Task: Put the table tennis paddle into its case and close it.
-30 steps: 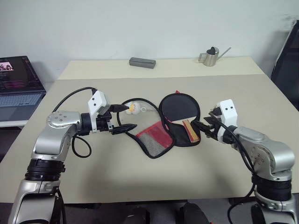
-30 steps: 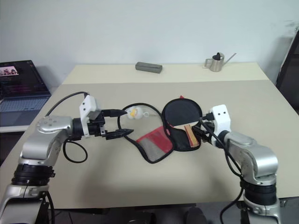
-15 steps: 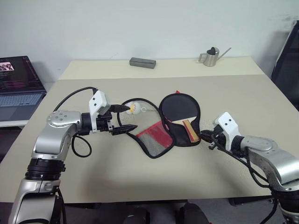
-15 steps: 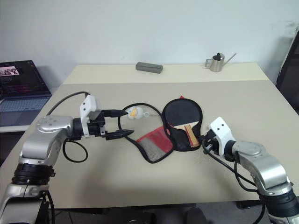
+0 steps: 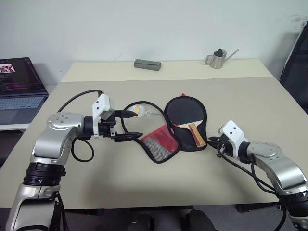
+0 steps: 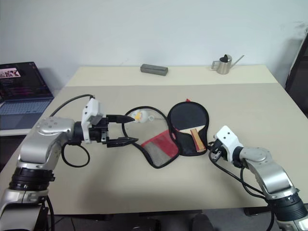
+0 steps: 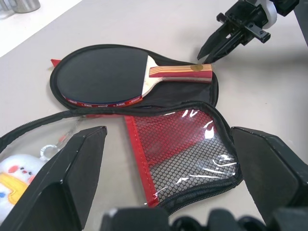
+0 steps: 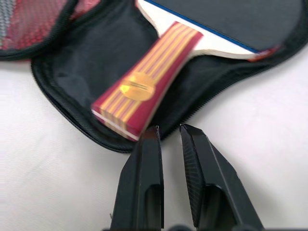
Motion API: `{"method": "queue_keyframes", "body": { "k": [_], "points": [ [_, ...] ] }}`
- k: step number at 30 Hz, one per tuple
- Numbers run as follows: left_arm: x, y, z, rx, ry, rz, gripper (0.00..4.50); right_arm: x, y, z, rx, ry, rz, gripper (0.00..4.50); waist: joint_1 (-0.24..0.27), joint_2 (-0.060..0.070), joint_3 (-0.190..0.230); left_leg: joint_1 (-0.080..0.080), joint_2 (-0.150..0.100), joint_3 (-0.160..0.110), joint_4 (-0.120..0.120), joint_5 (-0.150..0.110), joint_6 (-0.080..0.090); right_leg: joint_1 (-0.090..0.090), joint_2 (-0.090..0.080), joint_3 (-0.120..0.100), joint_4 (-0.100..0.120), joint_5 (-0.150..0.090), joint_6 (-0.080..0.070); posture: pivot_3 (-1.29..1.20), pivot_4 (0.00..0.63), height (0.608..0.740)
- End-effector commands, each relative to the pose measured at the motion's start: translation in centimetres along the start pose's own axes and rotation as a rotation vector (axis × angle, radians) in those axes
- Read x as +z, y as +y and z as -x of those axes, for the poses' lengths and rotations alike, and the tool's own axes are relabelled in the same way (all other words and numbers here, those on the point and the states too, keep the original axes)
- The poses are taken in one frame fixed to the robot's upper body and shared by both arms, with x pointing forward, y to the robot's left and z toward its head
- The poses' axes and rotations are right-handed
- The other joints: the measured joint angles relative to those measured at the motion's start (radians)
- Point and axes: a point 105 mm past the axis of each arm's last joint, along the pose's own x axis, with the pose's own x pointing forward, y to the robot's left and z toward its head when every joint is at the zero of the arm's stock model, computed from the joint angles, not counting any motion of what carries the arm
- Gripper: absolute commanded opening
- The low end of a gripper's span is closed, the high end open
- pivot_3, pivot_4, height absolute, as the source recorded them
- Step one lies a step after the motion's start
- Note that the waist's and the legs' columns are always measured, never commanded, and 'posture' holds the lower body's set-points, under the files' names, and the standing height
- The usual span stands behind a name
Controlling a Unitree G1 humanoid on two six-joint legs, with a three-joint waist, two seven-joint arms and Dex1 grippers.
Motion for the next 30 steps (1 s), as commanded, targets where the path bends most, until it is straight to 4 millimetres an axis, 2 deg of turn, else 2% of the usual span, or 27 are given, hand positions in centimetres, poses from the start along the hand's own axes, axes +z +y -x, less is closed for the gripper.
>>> {"method": "queue_keyframes", "body": {
  "k": [1,8,12,18,24,27,30],
  "points": [
    [1.4,0.0,0.2,-0.005,-0.012,-0.055,4.5,1.5,1.2,0.2,0.033,-0.052,0.023,0.67,0.0,0.0,0.0,0.0,0.0,0.0,0.0,0.0,0.0,0.0,0.0,0.0,0.0,0.0,0.0,0.0,0.15,0.74],
    [1.2,0.0,0.3,0.0,-0.006,-0.051,4.5,1.5,3.2,-0.1,0.082,-0.062,0.034,0.67,0.001,0.0,0.0,0.0,0.0,0.0,0.0,0.0,0.0,0.0,0.0,0.0,0.0,0.0,0.0,0.0,0.15,0.74],
    [1.1,-0.1,0.5,0.007,-0.001,-0.048,4.5,1.7,3.3,-0.4,0.085,-0.066,0.033,0.67,0.001,0.0,0.0,0.0,0.0,0.0,0.0,0.0,0.0,0.0,0.0,0.0,0.0,0.0,0.0,0.0,0.15,0.74],
    [0.3,1.0,1.2,0.086,0.022,-0.041,4.5,3.5,0.7,0.2,0.007,-0.131,0.049,0.67,0.001,0.0,0.0,0.0,0.0,0.0,0.0,0.0,0.0,0.0,0.0,0.0,0.0,0.0,0.0,0.0,0.15,0.74],
    [-1.2,2.2,1.9,0.187,0.033,0.004,4.5,6.9,0.5,2.6,0.13,-0.273,0.069,0.67,0.003,0.0,0.0,0.0,0.0,0.0,0.0,0.0,0.0,0.0,0.0,0.0,0.0,0.0,0.0,0.0,0.15,0.74],
    [-2.1,2.8,2.5,0.241,0.042,0.033,4.5,7.3,0.2,3.0,0.156,-0.288,0.103,0.67,0.003,0.0,0.0,0.0,0.0,0.0,0.0,0.0,0.0,0.0,0.0,-0.001,0.0,0.0,0.0,0.0,0.15,0.74],
    [-4.1,3.9,3.4,0.34,0.108,0.036,4.5,8.0,-0.4,3.4,0.18,-0.295,0.127,0.67,0.002,0.0,0.0,0.001,0.0,0.0,0.0,0.0,0.0,0.001,0.0,0.0,0.0,0.0,0.0,0.0,0.15,0.74]
  ]
}}
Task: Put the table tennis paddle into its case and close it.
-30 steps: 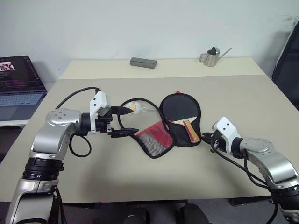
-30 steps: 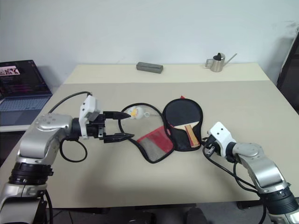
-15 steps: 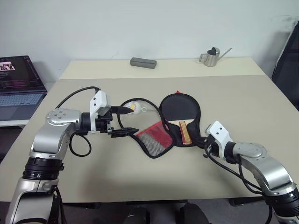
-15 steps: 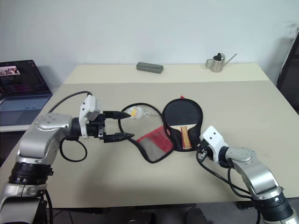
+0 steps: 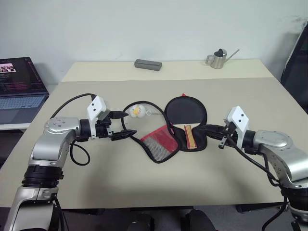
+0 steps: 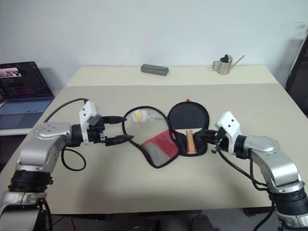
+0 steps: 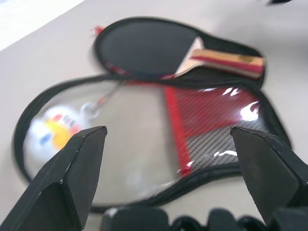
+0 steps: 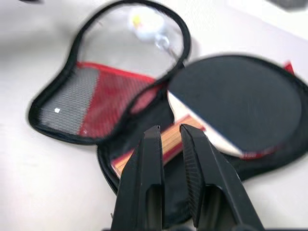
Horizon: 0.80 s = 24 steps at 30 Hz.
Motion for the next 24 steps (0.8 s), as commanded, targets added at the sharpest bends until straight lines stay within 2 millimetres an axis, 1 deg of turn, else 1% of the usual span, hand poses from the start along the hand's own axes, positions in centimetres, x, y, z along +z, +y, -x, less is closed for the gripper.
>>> {"method": "queue_keyframes", "body": {
  "k": [1,5,11,13,16,19,24],
  "points": [
    [-1.2,2.1,1.4,0.146,0.041,-0.033,4.5,2.1,-1.0,0.8,0.02,-0.054,0.051,0.67,0.0,0.0,0.0,0.0,0.0,0.0,0.0,0.0,0.0,0.0,0.0,0.0,0.0,0.0,0.0,0.0,0.15,0.74],
    [-2.5,2.6,1.6,0.185,0.052,0.0,4.5,3.0,-0.8,1.7,0.106,-0.055,0.049,0.67,0.003,0.0,0.0,0.0,0.0,-0.001,0.0,0.0,0.0,0.0,0.0,-0.001,0.0,0.0,0.0,0.0,0.15,0.74],
    [-4.3,2.7,1.5,0.201,0.083,0.037,4.5,5.1,-1.2,3.4,0.196,-0.041,0.11,0.67,0.003,0.0,0.0,0.0,0.0,0.0,0.0,0.0,0.0,0.0,-0.001,-0.001,-0.001,0.0,0.0,0.0,0.15,0.74],
    [-4.9,2.8,1.4,0.207,0.102,0.049,4.5,5.7,-1.4,3.8,0.213,-0.034,0.135,0.67,0.003,0.0,0.0,0.0,0.0,-0.001,0.0,0.0,0.0,0.001,-0.001,-0.001,-0.001,0.0,0.0,0.0,0.15,0.74],
    [-5.8,3.1,0.9,0.219,0.135,0.067,4.5,6.7,-2.1,3.9,0.195,-0.041,0.173,0.67,0.003,0.0,0.0,0.0,0.0,0.0,0.0,0.0,0.0,0.001,-0.001,-0.001,-0.001,0.0,0.0,0.0,0.15,0.74],
    [-6.4,3.5,0.3,0.237,0.156,0.075,4.5,7.1,-2.4,3.9,0.19,-0.051,0.183,0.67,0.007,-0.001,0.0,0.0,0.0,0.0,0.0,0.0,0.0,0.001,-0.001,-0.001,0.0,0.0,0.0,0.0,0.15,0.74],
    [-6.9,4.4,-1.1,0.294,0.162,0.063,4.5,7.0,-2.2,3.8,0.193,-0.053,0.178,0.67,0.011,-0.001,0.0,-0.001,-0.001,0.0,0.001,0.0,-0.001,0.001,-0.001,-0.002,-0.001,0.0,0.0,0.0,0.15,0.74]
  ]
}}
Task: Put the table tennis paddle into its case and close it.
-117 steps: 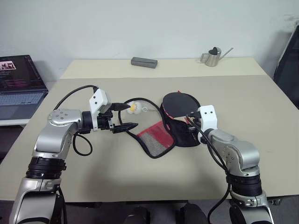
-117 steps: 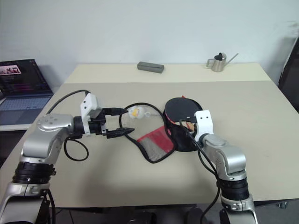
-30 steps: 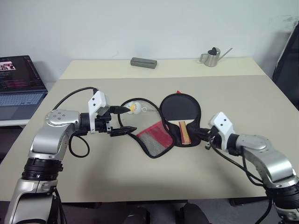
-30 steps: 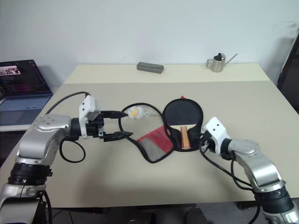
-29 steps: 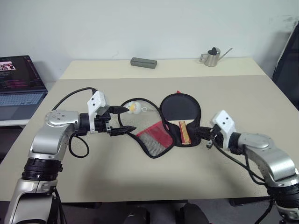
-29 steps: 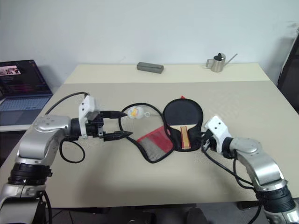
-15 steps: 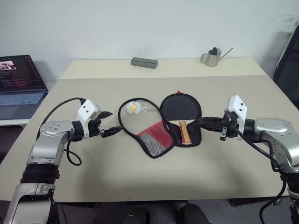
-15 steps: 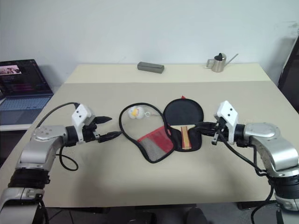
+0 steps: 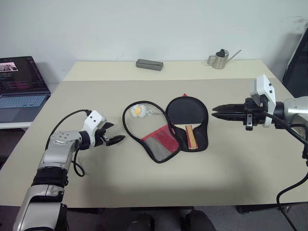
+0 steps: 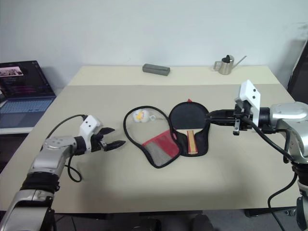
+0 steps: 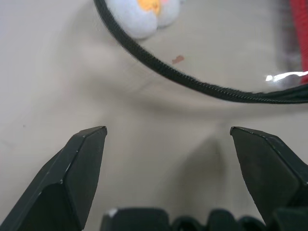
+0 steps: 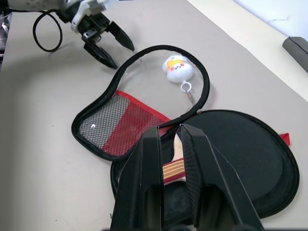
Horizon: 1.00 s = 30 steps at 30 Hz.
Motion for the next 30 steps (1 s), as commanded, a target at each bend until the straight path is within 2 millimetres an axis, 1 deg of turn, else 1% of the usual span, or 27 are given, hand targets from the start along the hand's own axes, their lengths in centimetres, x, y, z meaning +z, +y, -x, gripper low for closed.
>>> {"method": "queue_keyframes", "body": {
  "k": [1,6,8,10,12,14,18,22,24,27,30],
  "points": [
    [1.2,1.0,-0.7,0.062,-0.031,-0.042,4.5,0.9,0.1,0.3,-0.001,-0.017,0.045,0.67,0.002,0.0,0.0,0.0,0.0,0.0,0.0,0.0,0.0,0.0,0.0,0.0,0.0,0.0,0.0,0.0,0.15,0.74],
    [1.5,1.6,-2.0,0.119,-0.046,-0.039,4.5,0.8,0.2,0.3,-0.007,-0.015,0.043,0.67,0.003,-0.001,0.0,0.0,0.0,0.0,0.0,0.0,-0.001,0.0,0.0,0.0,0.0,0.0,0.0,0.0,0.15,0.74],
    [1.5,1.4,-2.6,0.115,-0.048,-0.04,4.5,0.8,0.2,0.4,-0.01,-0.015,0.041,0.67,0.006,-0.001,0.0,0.0,0.0,0.0,0.0,0.001,-0.002,0.0,0.0,0.0,0.0,0.0,0.0,0.0,0.15,0.74],
    [1.7,0.6,-3.6,0.086,-0.06,-0.033,4.5,0.8,0.2,0.4,-0.014,-0.014,0.041,0.67,0.007,-0.001,0.0,0.0,0.0,0.0,0.0,0.001,-0.002,0.0,0.0,0.0,0.001,0.0,0.0,0.0,0.15,0.74],
    [2.4,-0.4,-4.4,0.039,-0.097,-0.026,4.5,0.9,0.2,0.5,-0.016,-0.013,0.042,0.67,0.009,-0.001,0.0,0.0,-0.001,0.0,0.001,0.001,-0.002,0.001,0.0,-0.001,0.001,0.0,0.0,0.0,0.15,0.74],
    [3.1,-1.0,-4.8,0.008,-0.127,-0.027,4.5,0.9,0.2,0.6,-0.019,-0.012,0.043,0.67,0.011,-0.002,0.0,0.0,-0.001,0.0,0.001,0.001,-0.002,0.001,-0.001,-0.001,0.0,0.0,0.0,0.0,0.15,0.74],
    [5.8,-1.9,-5.3,-0.049,-0.222,-0.028,4.5,1.0,0.1,1.0,-0.028,-0.008,0.045,0.67,0.01,-0.004,0.001,0.0,-0.001,0.0,0.002,0.001,-0.002,0.002,-0.001,-0.002,0.0,0.0,0.001,0.0,0.15,0.74],
    [10.5,-3.0,-5.8,-0.117,-0.339,-0.075,4.5,1.0,-0.1,1.5,-0.048,-0.003,0.042,0.67,0.01,-0.007,0.003,-0.001,-0.001,-0.001,0.002,0.002,-0.003,0.002,-0.001,-0.002,0.0,0.0,0.001,0.0,0.15,0.74],
    [12.1,-3.7,-6.2,-0.149,-0.373,-0.098,4.5,1.0,-0.1,1.7,-0.055,-0.002,0.039,0.67,0.011,-0.007,0.003,-0.001,-0.001,-0.002,0.003,0.002,-0.003,0.002,-0.001,-0.003,0.0,0.0,0.001,0.0,0.15,0.74],
    [14.5,-5.3,-7.1,-0.214,-0.417,-0.128,4.5,1.0,-0.1,1.8,-0.064,-0.005,0.034,0.67,0.01,-0.007,0.003,-0.001,-0.001,-0.001,0.003,0.002,-0.003,0.003,-0.001,-0.003,-0.001,0.0,0.001,0.0,0.15,0.74],
    [16.1,-7.2,-8.2,-0.284,-0.443,-0.151,4.5,1.0,0.0,1.9,-0.069,-0.008,0.03,0.67,0.009,-0.007,0.003,-0.001,-0.001,-0.001,0.003,0.002,-0.003,0.003,-0.001,-0.003,-0.001,0.0,0.001,0.0,0.15,0.74]
  ]
}}
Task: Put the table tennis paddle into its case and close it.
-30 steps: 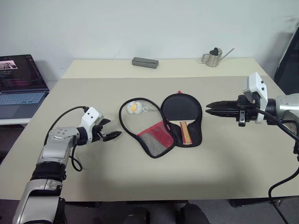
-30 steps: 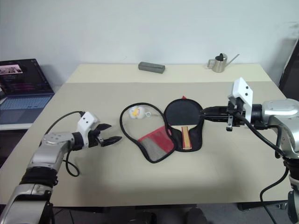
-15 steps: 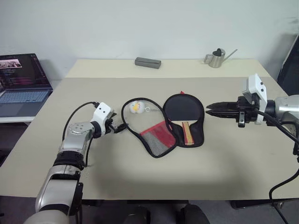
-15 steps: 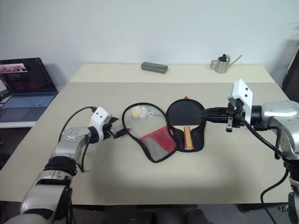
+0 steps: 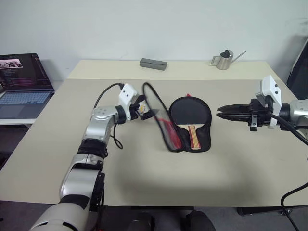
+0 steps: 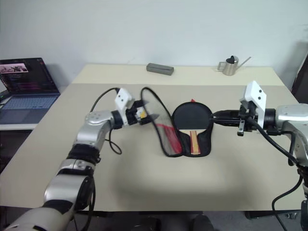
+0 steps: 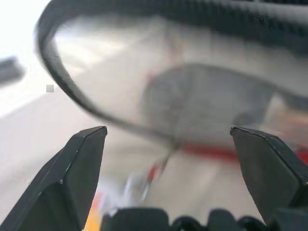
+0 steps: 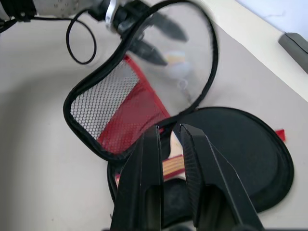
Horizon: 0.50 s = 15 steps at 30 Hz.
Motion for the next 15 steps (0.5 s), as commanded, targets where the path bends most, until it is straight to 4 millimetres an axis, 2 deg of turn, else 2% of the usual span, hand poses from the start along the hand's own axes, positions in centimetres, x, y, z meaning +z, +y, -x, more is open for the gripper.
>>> {"method": "queue_keyframes", "body": {
  "k": [1,7,15],
  "points": [
    [2.2,-1.4,-2.1,-0.082,-0.053,-0.041,4.5,1.5,0.1,0.8,-0.025,-0.03,0.047,0.67,-0.002,0.0,0.0,0.0,0.0,0.0,0.0,0.0,0.0,0.0,0.0,0.0,0.0,0.0,0.0,0.0,0.15,0.74],
    [1.9,-4.4,-6.0,-0.173,-0.048,-0.027,4.5,1.2,0.4,1.2,-0.053,-0.031,0.024,0.67,-0.003,-0.001,0.001,0.0,0.0,0.0,0.0,0.0,0.0,0.0,0.0,0.0,0.0,0.0,0.0,0.0,0.15,0.74],
    [0.1,-6.9,-8.4,-0.211,-0.015,0.019,4.5,0.7,0.7,1.6,-0.104,-0.024,-0.03,0.67,-0.003,-0.002,0.001,0.0,0.0,0.0,0.0,0.0,0.0,0.001,0.0,0.0,0.0,0.0,0.0,0.0,0.15,0.74]
  ]
}}
